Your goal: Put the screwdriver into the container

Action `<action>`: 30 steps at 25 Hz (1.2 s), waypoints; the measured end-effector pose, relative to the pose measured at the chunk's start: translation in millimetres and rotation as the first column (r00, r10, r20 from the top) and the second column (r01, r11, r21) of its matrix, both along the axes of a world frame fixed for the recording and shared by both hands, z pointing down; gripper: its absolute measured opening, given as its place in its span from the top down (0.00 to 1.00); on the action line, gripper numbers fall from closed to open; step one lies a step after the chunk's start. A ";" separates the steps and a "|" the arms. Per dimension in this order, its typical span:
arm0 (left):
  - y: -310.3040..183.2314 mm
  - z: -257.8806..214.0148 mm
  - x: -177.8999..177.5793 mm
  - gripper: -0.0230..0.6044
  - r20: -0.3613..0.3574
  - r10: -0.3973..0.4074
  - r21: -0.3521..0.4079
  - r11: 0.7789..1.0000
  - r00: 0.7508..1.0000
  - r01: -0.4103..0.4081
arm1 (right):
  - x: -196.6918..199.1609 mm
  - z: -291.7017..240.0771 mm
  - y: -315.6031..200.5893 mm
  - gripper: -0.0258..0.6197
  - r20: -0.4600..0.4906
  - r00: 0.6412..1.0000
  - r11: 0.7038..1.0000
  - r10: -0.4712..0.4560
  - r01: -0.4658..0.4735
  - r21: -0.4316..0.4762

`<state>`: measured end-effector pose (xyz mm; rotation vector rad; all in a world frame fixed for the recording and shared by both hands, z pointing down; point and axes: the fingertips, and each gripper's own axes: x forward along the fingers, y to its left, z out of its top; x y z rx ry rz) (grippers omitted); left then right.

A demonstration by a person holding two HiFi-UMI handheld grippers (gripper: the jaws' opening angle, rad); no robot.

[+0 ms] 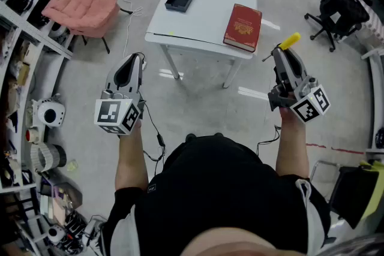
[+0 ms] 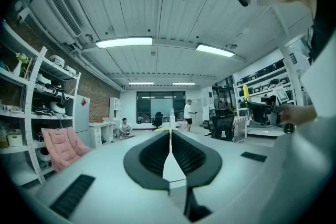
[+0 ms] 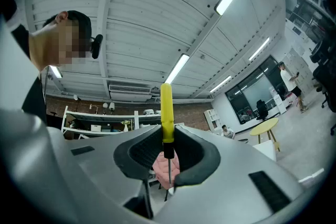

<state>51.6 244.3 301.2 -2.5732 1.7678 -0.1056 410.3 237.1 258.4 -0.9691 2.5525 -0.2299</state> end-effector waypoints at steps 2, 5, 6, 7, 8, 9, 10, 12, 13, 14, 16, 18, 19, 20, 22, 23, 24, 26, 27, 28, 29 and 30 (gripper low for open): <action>-0.2 0.2 -0.5 0.92 -0.001 0.000 -0.002 1.000 1.000 0.000 | -0.8 0.5 -0.6 0.83 0.000 1.000 1.000 -0.002 0.002 -0.002; -1.0 0.6 -3.2 0.92 -0.002 0.000 -0.002 1.000 1.000 0.000 | -4.1 0.8 -2.1 0.83 0.000 1.000 1.000 -0.004 0.004 -0.005; -1.5 0.5 -4.8 0.92 -0.003 0.000 -0.002 1.000 1.000 0.000 | -6.0 0.8 -2.8 0.83 -0.001 1.000 1.000 -0.005 0.005 -0.006; -2.1 0.5 -6.5 0.92 -0.003 0.000 -0.002 1.000 1.000 0.000 | -8.1 0.9 -3.5 0.83 -0.003 1.000 1.000 -0.007 0.007 -0.008; -2.8 0.6 -8.2 0.92 -0.004 0.000 -0.003 1.000 1.000 0.000 | -10.1 1.1 -4.3 0.83 -0.004 1.000 1.000 -0.008 0.008 -0.009; -3.4 1.0 -9.7 0.92 -0.005 0.000 -0.003 1.000 1.000 0.000 | -12.1 1.4 -5.2 0.83 -0.006 1.000 1.000 -0.009 0.009 -0.010; -4.0 1.5 -11.2 0.92 -0.005 0.000 -0.004 1.000 1.000 0.000 | -14.1 1.9 -6.1 0.83 -0.007 1.000 1.000 -0.011 0.011 -0.011; -4.9 2.7 -15.1 0.92 -0.007 -0.001 -0.004 1.000 1.000 0.001 | -18.7 2.2 -7.6 0.83 -0.012 1.000 1.000 -0.012 0.012 -0.010; -5.4 3.0 -17.6 0.92 -0.010 -0.001 -0.004 1.000 1.000 0.001 | -21.3 2.0 -8.5 0.83 -0.015 1.000 1.000 -0.010 0.010 -0.009; -6.0 3.1 -20.3 0.92 -0.012 -0.001 -0.004 1.000 1.000 0.001 | -24.2 1.5 -9.5 0.83 -0.019 1.000 1.000 -0.008 0.008 -0.007; -6.8 3.3 -26.9 0.92 -0.017 -0.002 -0.004 1.000 1.000 0.002 | -31.3 0.0 -11.5 0.83 -0.020 1.000 1.000 -0.009 0.008 -0.006; -6.7 5.0 -34.7 0.92 -0.023 -0.004 -0.003 1.000 1.000 0.004 | -39.8 -0.4 -13.4 0.83 -0.013 1.000 1.000 -0.015 0.015 -0.008; -6.7 6.3 -38.8 0.92 -0.026 -0.006 -0.003 1.000 1.000 0.006 | -44.1 0.0 -14.5 0.83 -0.009 1.000 1.000 -0.018 0.018 -0.010; -6.7 7.5 -43.1 0.92 -0.029 -0.008 -0.003 1.000 1.000 0.008 | -48.3 0.5 -15.6 0.83 -0.005 1.000 1.000 -0.022 0.022 -0.013; -6.1 9.6 -52.1 0.92 -0.035 -0.011 -0.003 1.000 0.999 0.011 | -57.6 1.1 -17.5 0.83 0.001 1.000 0.999 -0.027 0.027 -0.017; -5.4 10.6 -56.9 0.92 -0.038 -0.012 -0.002 1.000 0.999 0.012 | -63.0 1.2 -17.8 0.83 0.002 1.000 0.999 -0.029 0.029 -0.018; -4.5 11.4 -62.2 0.92 -0.042 -0.012 -0.001 1.000 0.999 0.012 | -69.1 1.3 -17.8 0.83 0.001 1.000 0.999 -0.030 0.030 -0.018; -2.6 12.8 -74.1 0.92 -0.047 -0.013 0.001 1.000 0.999 0.013 | -82.8 1.0 -17.6 0.83 -0.002 0.999 0.999 -0.033 0.033 -0.017; -1.9 13.4 -80.4 0.92 -0.049 -0.014 0.002 1.000 0.999 0.014 | -89.7 0.9 -17.8 0.83 -0.003 0.999 0.999 -0.035 0.035 -0.016; -1.3 14.2 -86.4 0.92 -0.051 -0.015 0.004 1.000 0.999 0.015 | -96.2 0.8 -17.9 0.83 -0.003 0.999 0.999 -0.037 0.037 -0.016; -0.7 14.9 -91.9 0.92 -0.053 -0.016 0.005 1.000 0.998 0.016 | -102.2 0.7 -18.0 0.83 -0.001 0.999 0.999 -0.039 0.039 -0.017; 0.0 15.8 -96.6 0.92 -0.054 -0.016 0.006 1.000 0.998 0.017 | -107.6 0.5 -17.9 0.83 0.000 0.999 0.999 -0.041 0.041 -0.017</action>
